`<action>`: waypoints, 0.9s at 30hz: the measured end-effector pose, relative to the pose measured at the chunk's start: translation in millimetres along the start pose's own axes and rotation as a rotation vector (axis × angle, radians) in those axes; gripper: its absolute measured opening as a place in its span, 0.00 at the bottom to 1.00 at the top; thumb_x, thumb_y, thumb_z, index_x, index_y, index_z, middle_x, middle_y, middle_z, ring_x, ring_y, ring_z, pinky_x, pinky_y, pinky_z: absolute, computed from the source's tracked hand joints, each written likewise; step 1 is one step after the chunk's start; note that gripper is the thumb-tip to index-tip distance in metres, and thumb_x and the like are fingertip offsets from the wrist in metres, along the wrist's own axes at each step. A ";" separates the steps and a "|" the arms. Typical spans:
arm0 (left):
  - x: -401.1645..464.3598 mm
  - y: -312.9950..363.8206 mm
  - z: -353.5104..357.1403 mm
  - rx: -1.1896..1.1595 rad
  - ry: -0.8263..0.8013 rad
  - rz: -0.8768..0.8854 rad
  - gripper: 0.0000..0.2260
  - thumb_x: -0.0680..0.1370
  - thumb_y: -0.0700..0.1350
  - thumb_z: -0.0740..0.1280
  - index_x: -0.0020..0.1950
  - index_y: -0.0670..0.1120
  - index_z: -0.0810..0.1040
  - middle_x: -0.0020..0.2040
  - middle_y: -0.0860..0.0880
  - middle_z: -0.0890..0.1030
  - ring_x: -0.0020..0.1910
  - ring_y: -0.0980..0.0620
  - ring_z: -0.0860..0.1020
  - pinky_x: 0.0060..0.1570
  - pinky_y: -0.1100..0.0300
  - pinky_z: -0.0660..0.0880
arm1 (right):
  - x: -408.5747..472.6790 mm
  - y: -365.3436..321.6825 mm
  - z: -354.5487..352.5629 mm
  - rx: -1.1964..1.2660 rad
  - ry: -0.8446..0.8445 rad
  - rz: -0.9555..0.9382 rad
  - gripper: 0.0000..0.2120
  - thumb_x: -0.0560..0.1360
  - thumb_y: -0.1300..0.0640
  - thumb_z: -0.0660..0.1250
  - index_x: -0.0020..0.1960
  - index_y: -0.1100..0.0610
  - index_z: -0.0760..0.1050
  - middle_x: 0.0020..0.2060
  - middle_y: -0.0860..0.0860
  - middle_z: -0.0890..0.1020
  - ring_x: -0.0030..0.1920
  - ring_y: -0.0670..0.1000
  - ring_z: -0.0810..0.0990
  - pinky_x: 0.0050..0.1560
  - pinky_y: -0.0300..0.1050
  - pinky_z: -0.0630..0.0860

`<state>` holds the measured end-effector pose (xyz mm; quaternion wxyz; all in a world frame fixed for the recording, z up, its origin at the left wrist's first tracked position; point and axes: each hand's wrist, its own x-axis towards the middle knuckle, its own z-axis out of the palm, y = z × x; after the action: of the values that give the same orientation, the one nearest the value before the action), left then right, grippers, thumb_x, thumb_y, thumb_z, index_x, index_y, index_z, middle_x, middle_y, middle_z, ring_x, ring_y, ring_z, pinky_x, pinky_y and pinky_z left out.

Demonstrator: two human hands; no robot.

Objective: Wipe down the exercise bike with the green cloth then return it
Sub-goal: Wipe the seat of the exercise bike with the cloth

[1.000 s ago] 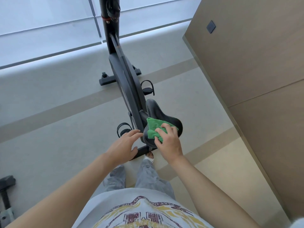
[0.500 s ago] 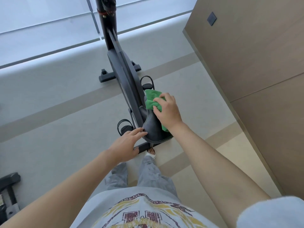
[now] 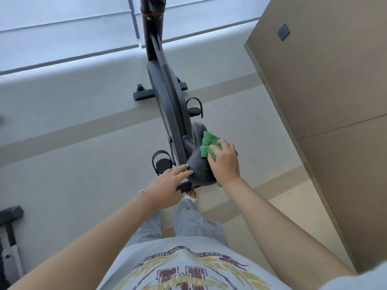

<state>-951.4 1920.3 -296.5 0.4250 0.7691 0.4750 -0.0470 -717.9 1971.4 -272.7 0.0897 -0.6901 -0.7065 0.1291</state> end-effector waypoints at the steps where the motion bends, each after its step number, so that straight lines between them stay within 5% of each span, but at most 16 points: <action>1: 0.1 0.8 0.2 -0.005 0.000 -0.006 0.36 0.77 0.42 0.65 0.84 0.58 0.59 0.85 0.56 0.56 0.74 0.46 0.68 0.72 0.53 0.69 | 13.7 -5.2 1.2 0.005 -0.005 0.001 0.10 0.78 0.61 0.73 0.59 0.61 0.85 0.60 0.60 0.81 0.55 0.65 0.77 0.54 0.57 0.80; 7: -0.5 4.6 -1.2 0.004 -0.009 -0.021 0.36 0.78 0.41 0.65 0.84 0.58 0.59 0.85 0.56 0.55 0.75 0.46 0.67 0.73 0.52 0.69 | 70.3 -18.9 7.9 0.032 -0.021 -0.039 0.13 0.81 0.59 0.69 0.65 0.60 0.83 0.64 0.59 0.78 0.61 0.63 0.74 0.60 0.55 0.77; 17: 0.4 6.2 -8.3 0.013 -0.022 -0.011 0.35 0.77 0.41 0.64 0.83 0.58 0.61 0.85 0.55 0.57 0.74 0.45 0.68 0.73 0.51 0.69 | -50.8 22.2 -2.7 0.003 -0.006 -0.077 0.11 0.76 0.62 0.76 0.58 0.59 0.85 0.58 0.58 0.81 0.54 0.62 0.76 0.51 0.55 0.82; 27: -0.1 4.7 -7.4 0.017 -0.024 -0.007 0.36 0.77 0.41 0.64 0.84 0.57 0.60 0.85 0.55 0.55 0.73 0.45 0.68 0.73 0.51 0.70 | 45.8 -15.3 6.3 0.004 0.013 -0.049 0.12 0.79 0.61 0.72 0.62 0.62 0.84 0.61 0.61 0.81 0.57 0.65 0.77 0.55 0.59 0.80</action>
<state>-950.3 1924.5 -288.8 0.4238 0.7705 0.4722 -0.0618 -735.8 2016.5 -276.3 0.0989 -0.6731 -0.7223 0.1240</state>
